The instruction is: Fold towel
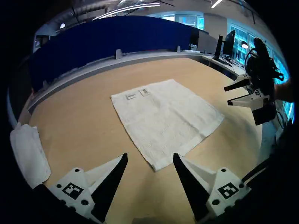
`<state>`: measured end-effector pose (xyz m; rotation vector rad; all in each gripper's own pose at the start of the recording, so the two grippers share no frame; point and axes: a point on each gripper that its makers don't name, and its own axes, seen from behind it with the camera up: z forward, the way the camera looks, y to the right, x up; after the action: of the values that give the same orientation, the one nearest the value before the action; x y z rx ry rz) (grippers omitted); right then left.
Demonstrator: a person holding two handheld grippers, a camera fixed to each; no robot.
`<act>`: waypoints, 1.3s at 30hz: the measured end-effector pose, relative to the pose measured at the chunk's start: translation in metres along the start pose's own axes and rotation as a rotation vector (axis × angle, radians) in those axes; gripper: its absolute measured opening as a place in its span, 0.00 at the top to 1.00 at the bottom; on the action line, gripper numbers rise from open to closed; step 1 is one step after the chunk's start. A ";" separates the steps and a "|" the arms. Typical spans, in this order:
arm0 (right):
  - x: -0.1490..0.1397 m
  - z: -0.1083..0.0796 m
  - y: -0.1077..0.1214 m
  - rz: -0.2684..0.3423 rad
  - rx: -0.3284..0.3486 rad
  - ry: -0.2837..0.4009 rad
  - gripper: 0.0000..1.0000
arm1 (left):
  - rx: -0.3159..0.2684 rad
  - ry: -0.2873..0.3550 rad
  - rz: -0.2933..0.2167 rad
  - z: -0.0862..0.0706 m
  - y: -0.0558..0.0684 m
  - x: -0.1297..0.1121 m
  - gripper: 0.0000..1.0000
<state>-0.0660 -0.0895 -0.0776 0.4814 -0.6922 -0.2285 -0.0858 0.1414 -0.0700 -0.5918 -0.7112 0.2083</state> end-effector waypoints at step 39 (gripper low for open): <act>-0.063 0.021 -0.021 0.022 0.076 -0.136 0.65 | -0.008 -0.140 0.031 0.028 0.023 -0.033 0.50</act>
<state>-0.1284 -0.0929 -0.1090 0.5337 -0.8408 -0.2162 -0.1283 0.1604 -0.0847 -0.6002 -0.8382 0.2781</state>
